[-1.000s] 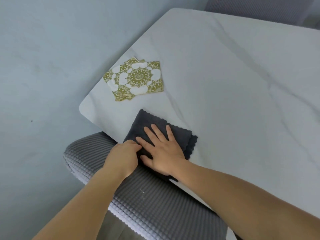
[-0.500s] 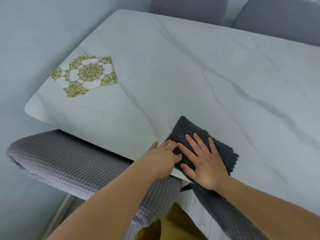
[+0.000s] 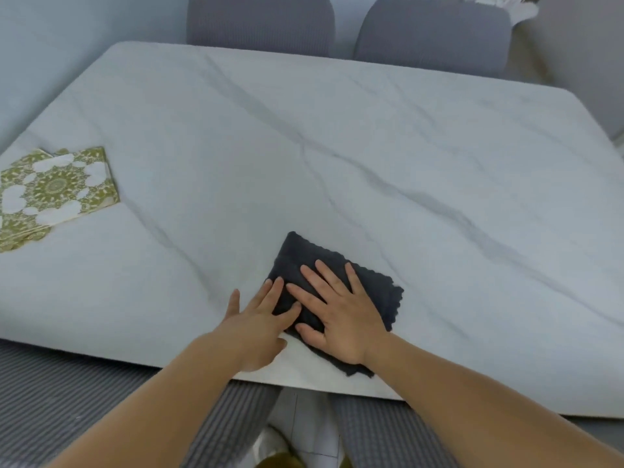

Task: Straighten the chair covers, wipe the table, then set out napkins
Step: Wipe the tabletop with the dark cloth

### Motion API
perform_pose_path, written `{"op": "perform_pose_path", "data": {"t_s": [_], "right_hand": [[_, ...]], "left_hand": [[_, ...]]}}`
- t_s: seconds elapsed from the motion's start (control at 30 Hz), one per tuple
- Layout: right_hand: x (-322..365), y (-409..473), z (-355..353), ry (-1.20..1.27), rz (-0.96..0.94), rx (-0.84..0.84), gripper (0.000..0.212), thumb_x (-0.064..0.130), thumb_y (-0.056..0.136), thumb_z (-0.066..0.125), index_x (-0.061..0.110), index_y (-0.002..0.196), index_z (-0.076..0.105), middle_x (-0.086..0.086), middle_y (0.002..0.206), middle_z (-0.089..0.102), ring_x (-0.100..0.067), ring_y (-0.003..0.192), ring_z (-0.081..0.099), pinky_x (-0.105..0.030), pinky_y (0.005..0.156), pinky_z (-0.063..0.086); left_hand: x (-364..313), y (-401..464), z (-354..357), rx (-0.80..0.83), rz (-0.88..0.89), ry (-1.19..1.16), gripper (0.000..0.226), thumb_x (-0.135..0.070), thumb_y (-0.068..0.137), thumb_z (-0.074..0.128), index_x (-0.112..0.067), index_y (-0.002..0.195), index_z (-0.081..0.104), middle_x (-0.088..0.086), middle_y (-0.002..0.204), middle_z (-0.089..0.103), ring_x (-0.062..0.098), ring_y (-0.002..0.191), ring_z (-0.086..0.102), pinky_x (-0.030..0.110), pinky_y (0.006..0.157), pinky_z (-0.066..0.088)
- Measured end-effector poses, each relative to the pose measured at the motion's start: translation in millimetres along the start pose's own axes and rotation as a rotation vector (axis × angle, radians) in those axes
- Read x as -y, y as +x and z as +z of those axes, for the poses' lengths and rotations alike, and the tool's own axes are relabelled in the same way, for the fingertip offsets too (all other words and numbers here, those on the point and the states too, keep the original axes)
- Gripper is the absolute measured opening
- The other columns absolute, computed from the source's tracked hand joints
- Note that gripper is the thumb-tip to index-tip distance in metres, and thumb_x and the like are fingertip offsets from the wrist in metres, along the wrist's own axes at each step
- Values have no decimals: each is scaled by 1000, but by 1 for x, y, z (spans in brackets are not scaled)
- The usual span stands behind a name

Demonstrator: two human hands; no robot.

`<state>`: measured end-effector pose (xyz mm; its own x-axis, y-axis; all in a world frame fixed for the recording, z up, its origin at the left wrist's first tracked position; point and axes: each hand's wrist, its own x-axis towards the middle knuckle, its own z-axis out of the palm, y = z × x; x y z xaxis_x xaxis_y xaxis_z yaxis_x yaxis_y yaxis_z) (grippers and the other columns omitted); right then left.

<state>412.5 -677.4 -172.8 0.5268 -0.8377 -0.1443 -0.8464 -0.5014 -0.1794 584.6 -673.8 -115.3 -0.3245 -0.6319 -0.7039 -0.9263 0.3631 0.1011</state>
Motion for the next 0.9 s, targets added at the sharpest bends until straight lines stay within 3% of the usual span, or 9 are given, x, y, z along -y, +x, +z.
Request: {"op": "perform_pose_path", "data": {"t_s": [0.1, 0.17, 0.5, 0.73, 0.9], "right_hand": [[-36, 5, -8, -5, 41, 11, 68, 63, 84, 10, 39, 148, 12, 5, 160, 2, -18, 146, -8, -53, 114, -12], [-61, 5, -13, -15, 106, 15, 71, 65, 81, 2, 41, 148, 6, 6, 160, -3, -16, 146, -13, -53, 114, -13], [-179, -72, -17, 14, 483, -68, 65, 62, 87, 8, 40, 148, 14, 6, 160, 3, -16, 146, -9, -52, 116, -8], [-262, -174, -21, 22, 757, -14, 70, 64, 76, -11, 42, 142, -16, 9, 157, -16, -14, 143, -23, -50, 116, -12], [-292, -227, -18, 49, 871, -37, 70, 67, 77, -7, 45, 143, -11, 10, 158, -12, -13, 144, -19, -50, 116, -11]], "left_hand": [[-25, 25, -15, -64, -41, -47, 63, -40, 99, 32, -34, 148, -7, 5, 153, -31, 21, 140, -30, 54, 113, -10], [-46, 46, -27, -111, -55, -91, 61, -43, 99, 30, -33, 149, -4, 4, 154, -29, 21, 140, -30, 54, 113, -11], [-170, 128, -81, -164, 148, -6, 58, -41, 99, 30, -33, 149, 4, 1, 157, -21, 17, 143, -23, 53, 115, -10], [-302, 166, -102, -114, 336, 106, 56, -37, 99, 26, -29, 150, 4, 1, 157, -21, 17, 143, -24, 55, 114, -12], [-358, 167, -110, -32, 426, 178, 53, -35, 100, 24, -30, 150, 5, 1, 157, -18, 17, 143, -22, 56, 113, -12]]}}
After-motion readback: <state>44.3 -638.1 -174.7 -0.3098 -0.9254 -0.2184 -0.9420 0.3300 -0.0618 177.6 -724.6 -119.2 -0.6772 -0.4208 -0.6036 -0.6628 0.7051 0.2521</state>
